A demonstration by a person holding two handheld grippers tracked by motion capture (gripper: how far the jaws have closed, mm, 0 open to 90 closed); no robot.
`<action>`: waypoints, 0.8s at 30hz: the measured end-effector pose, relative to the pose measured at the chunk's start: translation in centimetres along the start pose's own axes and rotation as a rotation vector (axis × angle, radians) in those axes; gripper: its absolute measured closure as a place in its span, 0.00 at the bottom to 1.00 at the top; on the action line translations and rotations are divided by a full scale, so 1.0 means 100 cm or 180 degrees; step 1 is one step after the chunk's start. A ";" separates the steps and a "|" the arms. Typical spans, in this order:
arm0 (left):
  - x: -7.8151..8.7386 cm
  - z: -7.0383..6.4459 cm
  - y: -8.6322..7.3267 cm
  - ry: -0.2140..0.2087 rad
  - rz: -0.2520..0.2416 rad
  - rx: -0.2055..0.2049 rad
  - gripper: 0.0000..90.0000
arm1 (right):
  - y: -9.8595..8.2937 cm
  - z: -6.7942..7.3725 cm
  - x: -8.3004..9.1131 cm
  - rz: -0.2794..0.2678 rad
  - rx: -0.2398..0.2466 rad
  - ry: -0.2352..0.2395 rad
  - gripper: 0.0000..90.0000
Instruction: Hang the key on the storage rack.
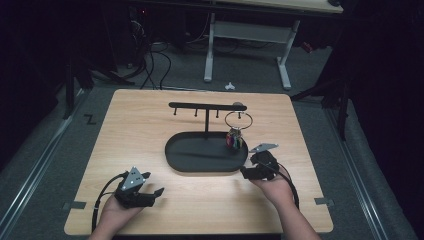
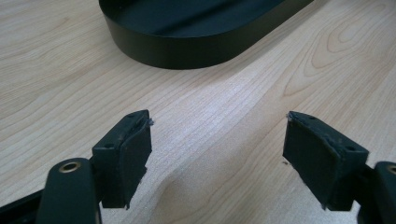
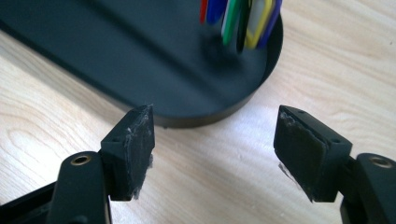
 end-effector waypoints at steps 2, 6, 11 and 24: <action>0.000 0.000 0.000 -0.0001 0.0003 -0.0002 0.27 | -0.004 0.002 0.000 -0.0037 -0.0026 0.0009 0.33; -0.001 -0.001 0.000 -0.0007 0.0012 -0.0011 0.27 | -0.017 0.008 0.001 -0.0183 -0.0041 -0.0014 0.33; -0.002 -0.002 0.000 -0.0009 0.0013 -0.0029 0.27 | -0.027 0.016 0.005 -0.0429 -0.0157 -0.0029 0.31; 0.001 -0.004 0.004 0.0091 -0.0069 -0.0100 0.23 | -0.047 0.028 0.014 -0.0821 -0.0315 -0.0171 0.18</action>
Point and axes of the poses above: each handheld gripper's, and its own axes: x roughly backward along the jaws, y roughly out of its top, z roughly to its left, the point moved 10 cm from there along -x, roughly forward along the jaws, and after that the axes turned 5 degrees about -z, right-handed, at the moved point
